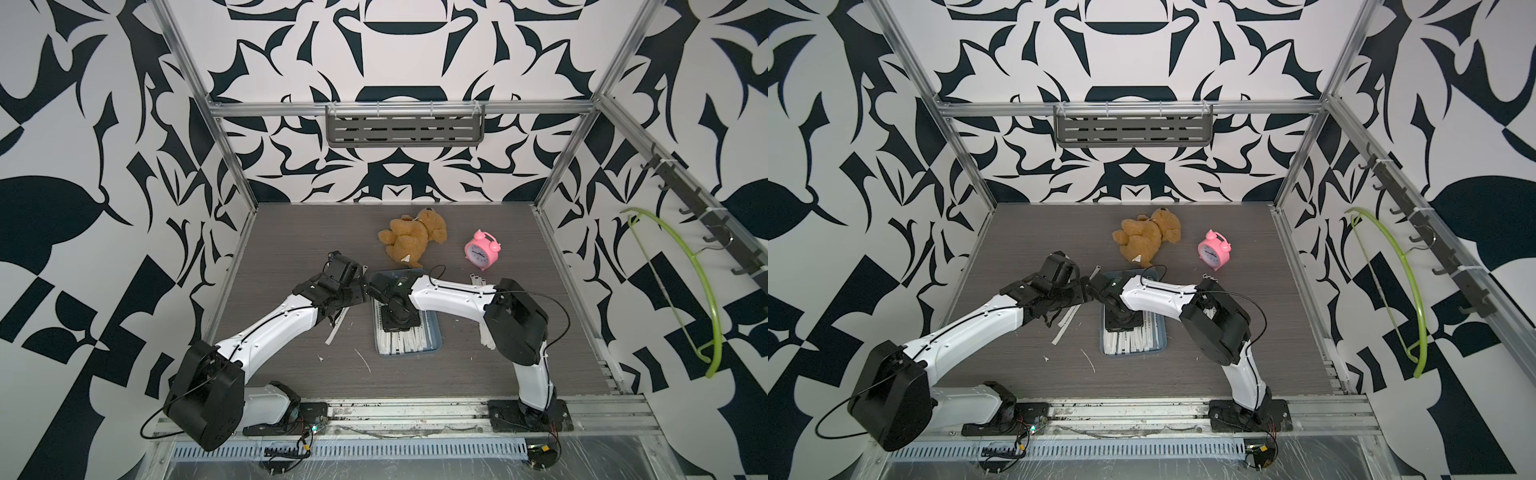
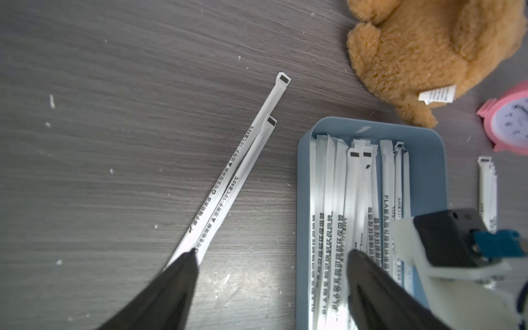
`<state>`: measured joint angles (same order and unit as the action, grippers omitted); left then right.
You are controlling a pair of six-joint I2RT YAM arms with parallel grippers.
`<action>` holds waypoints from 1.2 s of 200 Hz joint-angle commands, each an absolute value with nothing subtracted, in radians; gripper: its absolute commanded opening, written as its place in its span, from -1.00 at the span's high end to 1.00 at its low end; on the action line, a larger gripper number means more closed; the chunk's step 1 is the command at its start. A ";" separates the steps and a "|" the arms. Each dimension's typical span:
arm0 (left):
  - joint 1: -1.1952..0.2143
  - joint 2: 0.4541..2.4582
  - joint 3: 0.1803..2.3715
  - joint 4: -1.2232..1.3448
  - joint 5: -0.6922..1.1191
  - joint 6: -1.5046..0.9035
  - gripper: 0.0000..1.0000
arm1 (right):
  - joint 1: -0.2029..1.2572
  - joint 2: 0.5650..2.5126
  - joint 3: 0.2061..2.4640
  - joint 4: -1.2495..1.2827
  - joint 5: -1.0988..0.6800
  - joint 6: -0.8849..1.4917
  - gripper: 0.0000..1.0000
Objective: Put the straws into the storage box
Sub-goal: Place the straw in the storage box, then pick up the straw from the center of the board.
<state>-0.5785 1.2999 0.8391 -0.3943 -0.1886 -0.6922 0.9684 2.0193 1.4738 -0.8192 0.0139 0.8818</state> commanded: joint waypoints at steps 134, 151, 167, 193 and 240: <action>-0.291 1.612 1.096 -0.641 0.146 -0.238 0.19 | 0.890 1.783 1.453 -0.903 0.045 0.671 0.52; -0.291 1.673 1.128 -0.649 0.112 -0.199 0.18 | 0.889 1.783 1.453 -0.887 0.040 0.660 0.52; -0.291 1.739 1.162 -0.678 0.085 -0.167 0.18 | 0.887 1.775 1.439 -0.864 0.035 0.661 0.52; -0.291 1.796 1.178 -0.688 0.066 -0.148 0.22 | 0.872 1.760 1.387 -0.818 0.001 0.676 0.52; -0.295 1.823 1.167 -0.649 0.055 -0.158 0.31 | 0.858 1.751 1.365 -0.798 -0.013 0.674 0.52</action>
<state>-0.2913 1.7943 1.1606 -0.6422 0.0631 -0.1715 0.8680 1.7981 1.3678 -0.8223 0.0013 0.6807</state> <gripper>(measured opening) 0.346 0.239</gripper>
